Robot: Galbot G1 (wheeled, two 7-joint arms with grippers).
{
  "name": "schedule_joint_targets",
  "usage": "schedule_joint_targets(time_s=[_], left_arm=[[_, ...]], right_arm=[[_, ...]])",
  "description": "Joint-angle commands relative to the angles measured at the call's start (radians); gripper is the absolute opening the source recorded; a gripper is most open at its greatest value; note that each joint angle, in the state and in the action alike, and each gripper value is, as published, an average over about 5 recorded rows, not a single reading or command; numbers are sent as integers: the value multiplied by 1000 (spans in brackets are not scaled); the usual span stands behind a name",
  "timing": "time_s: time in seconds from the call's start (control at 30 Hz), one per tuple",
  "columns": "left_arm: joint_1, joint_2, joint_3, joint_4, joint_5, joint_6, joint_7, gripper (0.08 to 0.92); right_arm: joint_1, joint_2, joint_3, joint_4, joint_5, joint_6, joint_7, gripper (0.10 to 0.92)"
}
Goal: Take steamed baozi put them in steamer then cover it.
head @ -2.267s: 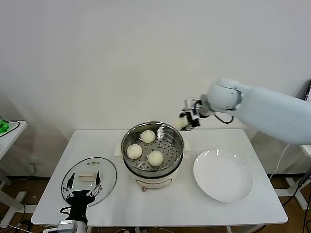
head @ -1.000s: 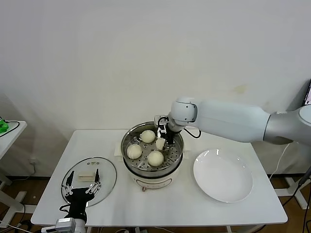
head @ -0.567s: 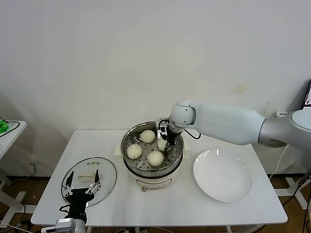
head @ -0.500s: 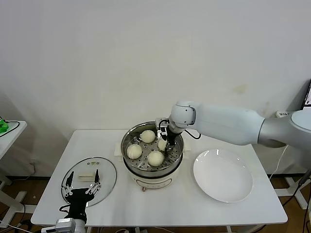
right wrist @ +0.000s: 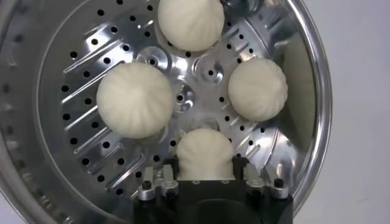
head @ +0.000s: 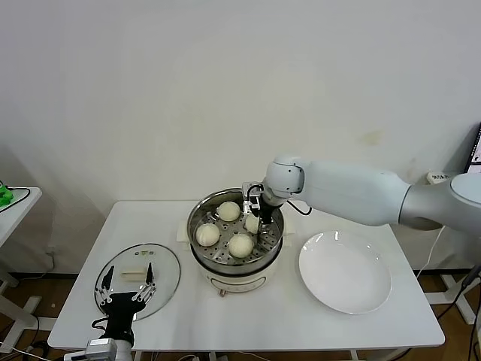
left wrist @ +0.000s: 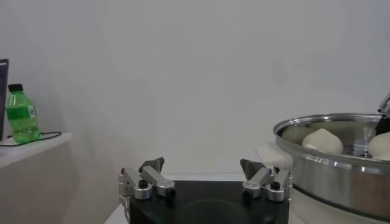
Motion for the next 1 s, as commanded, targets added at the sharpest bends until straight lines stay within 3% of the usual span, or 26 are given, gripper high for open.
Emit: schedule_joint_targets(time_s=[0.03, 0.6, 0.83, 1.0], left_arm=[[0, -1, 0, 0, 2, 0, 0, 823], [-8, 17, -11, 17, -16, 13, -18, 823], [-12, 79, -62, 41, -50, 31, -37, 823], [-21, 119, -87, 79, -33, 28, -47, 823]], right_arm=[[9, -5, 1, 12, 1, -2, 1, 795], [117, -147, 107, 147, 88, -6, 49, 823], [-1, -338, 336, 311, 147, 10, 306, 823], [-273, -546, 630, 474, 154, 86, 511, 823]])
